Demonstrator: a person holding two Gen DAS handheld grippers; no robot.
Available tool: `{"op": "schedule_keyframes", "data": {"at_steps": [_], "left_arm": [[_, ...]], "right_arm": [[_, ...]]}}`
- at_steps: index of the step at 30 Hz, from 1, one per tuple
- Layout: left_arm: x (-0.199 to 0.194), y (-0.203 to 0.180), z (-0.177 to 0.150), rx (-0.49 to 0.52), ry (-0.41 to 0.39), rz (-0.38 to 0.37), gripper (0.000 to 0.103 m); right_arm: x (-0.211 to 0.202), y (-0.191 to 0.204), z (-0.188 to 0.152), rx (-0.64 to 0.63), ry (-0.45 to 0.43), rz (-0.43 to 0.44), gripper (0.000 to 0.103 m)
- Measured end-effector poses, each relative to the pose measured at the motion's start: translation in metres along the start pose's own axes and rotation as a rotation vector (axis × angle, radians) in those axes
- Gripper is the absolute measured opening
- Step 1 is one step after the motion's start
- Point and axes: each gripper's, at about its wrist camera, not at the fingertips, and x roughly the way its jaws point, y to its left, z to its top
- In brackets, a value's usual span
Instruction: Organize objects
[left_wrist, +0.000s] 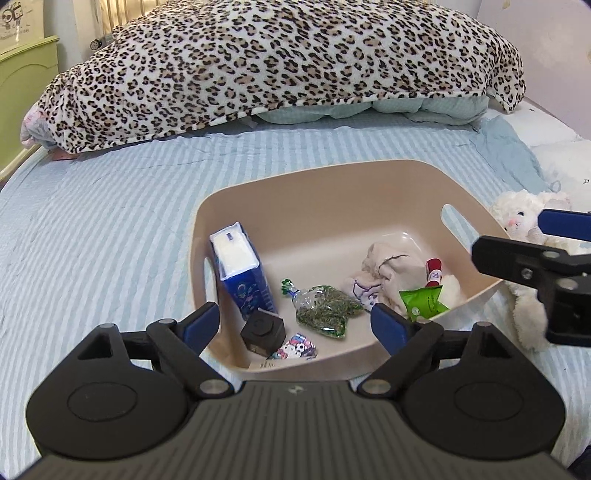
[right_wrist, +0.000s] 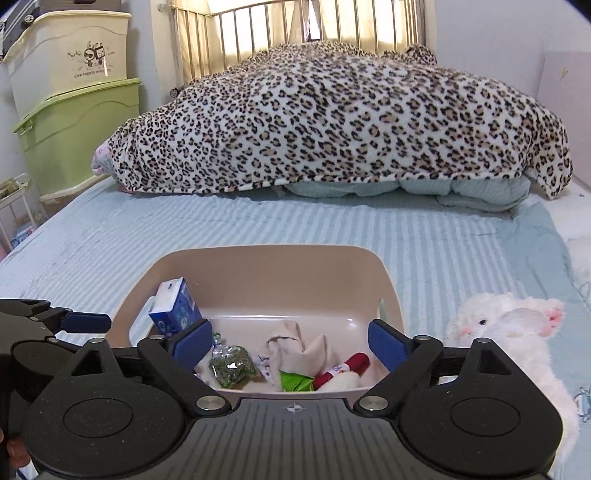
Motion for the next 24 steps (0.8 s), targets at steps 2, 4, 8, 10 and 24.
{"op": "schedule_keyframes", "data": {"at_steps": [2, 4, 8, 10, 24], "left_arm": [[-0.006, 0.000, -0.002, 0.005, -0.006, 0.005, 0.089], [-0.013, 0.000, -0.005, 0.012, -0.014, 0.014, 0.089], [-0.026, 0.003, -0.011, 0.006, -0.025, 0.015, 0.089], [-0.032, 0.006, -0.015, 0.001, -0.031, 0.017, 0.089], [-0.075, 0.011, -0.042, 0.004, -0.037, 0.028, 0.089]], "right_arm": [[-0.009, 0.001, 0.000, 0.004, -0.004, -0.001, 0.095], [-0.016, 0.001, -0.002, 0.008, -0.003, -0.002, 0.097], [-0.030, 0.004, -0.008, 0.009, -0.002, -0.008, 0.100], [-0.036, 0.006, -0.012, 0.008, 0.001, -0.008, 0.100], [-0.067, 0.022, -0.035, -0.032, 0.014, -0.030, 0.101]]}}
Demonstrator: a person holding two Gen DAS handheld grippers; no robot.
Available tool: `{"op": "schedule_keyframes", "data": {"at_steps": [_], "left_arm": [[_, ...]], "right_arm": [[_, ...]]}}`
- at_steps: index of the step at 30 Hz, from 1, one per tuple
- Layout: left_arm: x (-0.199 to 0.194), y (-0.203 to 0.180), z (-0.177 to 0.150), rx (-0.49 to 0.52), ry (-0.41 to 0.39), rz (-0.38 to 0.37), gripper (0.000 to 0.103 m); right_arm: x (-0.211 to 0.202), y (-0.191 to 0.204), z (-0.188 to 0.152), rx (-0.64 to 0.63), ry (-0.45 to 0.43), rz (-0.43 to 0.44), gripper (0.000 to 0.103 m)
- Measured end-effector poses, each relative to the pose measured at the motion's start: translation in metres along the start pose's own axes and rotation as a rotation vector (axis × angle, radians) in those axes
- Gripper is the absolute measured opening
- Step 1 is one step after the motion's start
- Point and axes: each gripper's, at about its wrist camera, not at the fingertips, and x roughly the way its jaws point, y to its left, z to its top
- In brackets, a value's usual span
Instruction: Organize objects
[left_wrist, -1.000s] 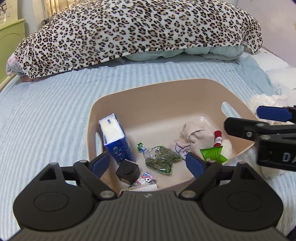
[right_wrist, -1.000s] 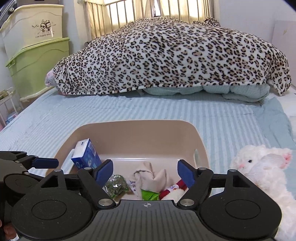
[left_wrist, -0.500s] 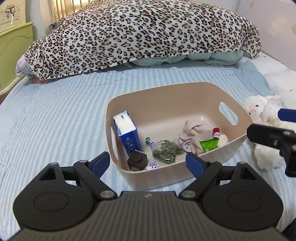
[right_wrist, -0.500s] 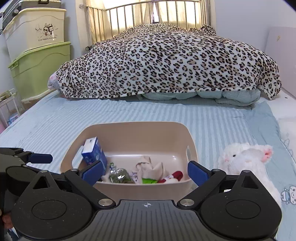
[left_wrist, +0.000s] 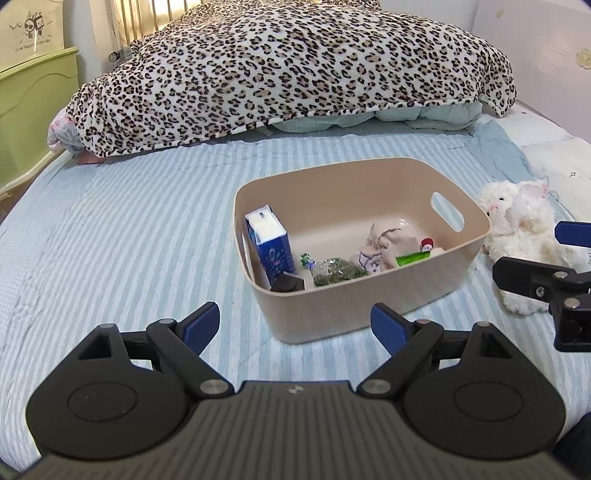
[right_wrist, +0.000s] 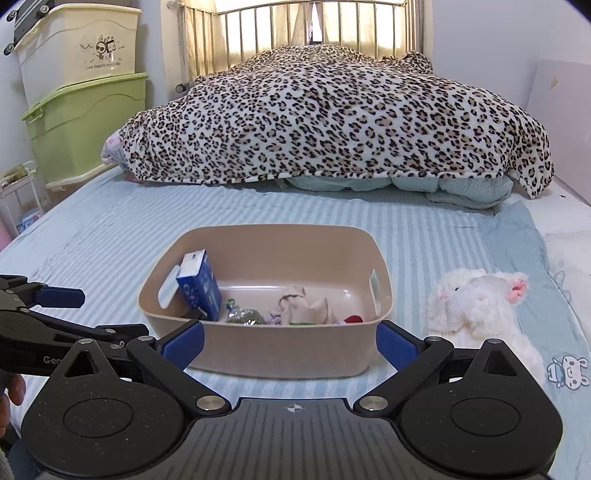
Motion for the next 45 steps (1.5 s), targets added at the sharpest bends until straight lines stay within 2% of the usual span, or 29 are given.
{"op": "schedule_keyframes", "data": {"at_steps": [6, 18, 24, 33, 45], "left_arm": [[-0.020, -0.004, -0.013, 0.014, -0.004, -0.014, 0.089], [-0.061, -0.003, -0.040, -0.020, 0.000, -0.009, 0.089], [-0.076, -0.004, -0.047, -0.016, 0.012, -0.020, 0.089], [-0.102, -0.007, -0.054, -0.011, -0.028, -0.008, 0.089], [-0.122, -0.011, -0.062, -0.019, -0.039, -0.022, 0.089]], "right_arm": [[-0.018, 0.008, -0.010, -0.024, 0.003, 0.005, 0.102], [-0.053, 0.021, -0.031, -0.036, 0.026, 0.014, 0.102], [-0.066, 0.027, -0.039, -0.039, 0.039, 0.020, 0.102], [-0.086, 0.033, -0.045, -0.036, 0.036, 0.013, 0.102], [-0.116, 0.031, -0.048, -0.017, 0.020, 0.025, 0.102]]}}
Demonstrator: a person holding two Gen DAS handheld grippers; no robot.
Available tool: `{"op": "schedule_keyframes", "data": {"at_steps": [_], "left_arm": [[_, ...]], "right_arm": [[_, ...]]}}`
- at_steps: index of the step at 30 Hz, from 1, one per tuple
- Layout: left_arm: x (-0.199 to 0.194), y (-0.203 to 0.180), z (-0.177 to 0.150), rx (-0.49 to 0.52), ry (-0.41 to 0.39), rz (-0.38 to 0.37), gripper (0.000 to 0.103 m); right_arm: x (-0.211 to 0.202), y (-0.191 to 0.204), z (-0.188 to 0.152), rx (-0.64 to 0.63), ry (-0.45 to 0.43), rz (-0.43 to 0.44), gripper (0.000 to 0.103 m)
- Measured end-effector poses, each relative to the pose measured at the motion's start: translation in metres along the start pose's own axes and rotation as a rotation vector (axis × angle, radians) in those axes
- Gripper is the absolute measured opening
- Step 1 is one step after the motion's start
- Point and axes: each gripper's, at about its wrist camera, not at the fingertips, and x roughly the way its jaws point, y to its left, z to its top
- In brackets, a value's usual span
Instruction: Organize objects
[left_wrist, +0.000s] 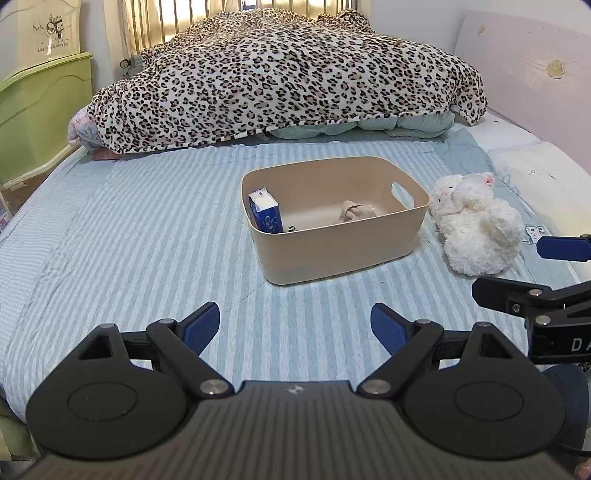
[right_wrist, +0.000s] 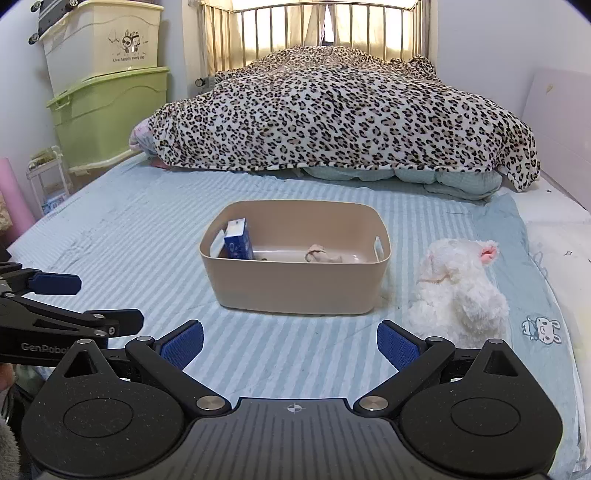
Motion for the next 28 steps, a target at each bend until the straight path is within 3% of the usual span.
{"op": "schedule_keyframes", "data": {"at_steps": [28], "left_arm": [[-0.003, -0.008, -0.007, 0.004, 0.025, -0.039, 0.091]], "right_arm": [[-0.007, -0.005, -0.012, 0.025, 0.024, 0.004, 0.103]]}}
